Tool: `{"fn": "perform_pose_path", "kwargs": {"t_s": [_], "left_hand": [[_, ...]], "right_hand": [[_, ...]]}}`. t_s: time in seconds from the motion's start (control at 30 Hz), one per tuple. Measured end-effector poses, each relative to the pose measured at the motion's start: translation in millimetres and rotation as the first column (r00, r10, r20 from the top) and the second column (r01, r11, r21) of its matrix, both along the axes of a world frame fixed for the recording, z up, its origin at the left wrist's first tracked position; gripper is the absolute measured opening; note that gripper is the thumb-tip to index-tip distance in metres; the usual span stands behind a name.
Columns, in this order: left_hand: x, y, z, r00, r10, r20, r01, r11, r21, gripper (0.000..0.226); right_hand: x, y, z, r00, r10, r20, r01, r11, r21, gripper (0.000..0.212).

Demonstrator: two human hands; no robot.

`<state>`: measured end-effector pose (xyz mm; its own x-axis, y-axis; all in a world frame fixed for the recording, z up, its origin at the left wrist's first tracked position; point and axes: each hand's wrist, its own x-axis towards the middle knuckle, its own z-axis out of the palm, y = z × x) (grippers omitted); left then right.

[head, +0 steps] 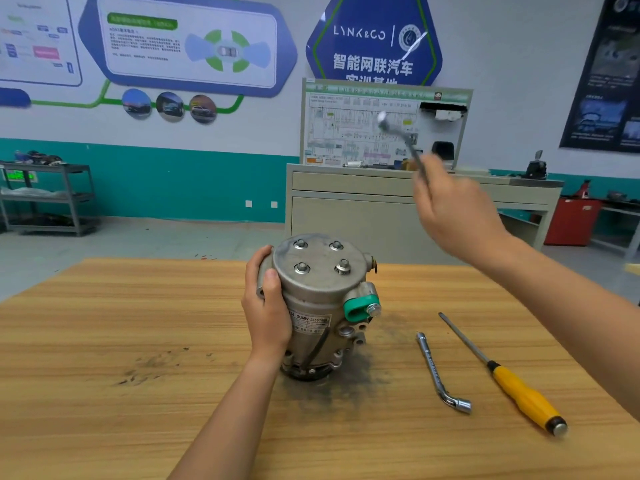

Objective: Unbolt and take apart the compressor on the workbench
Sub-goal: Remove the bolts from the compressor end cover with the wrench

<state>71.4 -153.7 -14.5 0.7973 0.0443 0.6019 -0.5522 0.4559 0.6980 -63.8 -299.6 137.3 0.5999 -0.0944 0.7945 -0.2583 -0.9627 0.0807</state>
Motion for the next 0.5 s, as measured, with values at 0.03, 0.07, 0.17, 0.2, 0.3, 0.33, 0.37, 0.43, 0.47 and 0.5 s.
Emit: {"fn": "perform_pose_path", "kwargs": {"t_s": [0.03, 0.07, 0.17, 0.2, 0.3, 0.33, 0.37, 0.43, 0.47, 0.5], "left_hand": [[-1, 0, 0, 1.0, 0.01, 0.003, -0.01, 1.0, 0.002, 0.041], [-2, -1, -1, 1.0, 0.016, 0.0, -0.016, 1.0, 0.002, 0.038], [-5, -2, -2, 0.999, 0.034, -0.01, -0.034, 0.999, -0.008, 0.033], [-6, -2, -2, 0.999, 0.039, -0.006, -0.039, 0.999, -0.012, 0.032], [-8, -3, -1, 0.999, 0.046, 0.005, -0.046, 0.999, -0.01, 0.033], [-8, -3, -1, 0.999, 0.047, 0.005, -0.047, 0.999, -0.006, 0.034], [-8, -3, -1, 0.999, 0.049, 0.003, -0.049, 0.999, -0.005, 0.034], [-9, -5, -1, 0.998, 0.058, -0.001, -0.058, 0.998, -0.005, 0.034], [-9, -5, 0, 0.998, 0.065, -0.001, -0.065, 0.998, -0.006, 0.035], [-10, -5, 0, 0.998, 0.07, 0.001, -0.07, 0.998, -0.007, 0.035]], "right_hand": [[-10, 5, -10, 0.995, -0.019, -0.095, 0.015, 0.999, -0.046, 0.03], [-20, 10, -21, 0.981, -0.054, -0.188, 0.038, 0.996, -0.085, 0.031], [-39, 20, -48, 0.907, -0.166, -0.387, 0.125, 0.984, -0.128, 0.03], [-42, 22, -54, 0.892, -0.184, -0.414, 0.136, 0.98, -0.142, 0.031], [-44, 26, -61, 0.869, -0.228, -0.439, 0.173, 0.972, -0.161, 0.036], [-43, 28, -60, 0.862, -0.248, -0.442, 0.19, 0.967, -0.172, 0.039], [-42, 31, -58, 0.852, -0.271, -0.448, 0.208, 0.96, -0.186, 0.044], [-39, 40, -53, 0.831, -0.31, -0.463, 0.224, 0.947, -0.232, 0.054], [-38, 45, -51, 0.82, -0.331, -0.468, 0.229, 0.938, -0.261, 0.058], [-38, 51, -48, 0.806, -0.348, -0.479, 0.232, 0.93, -0.285, 0.061]]}}
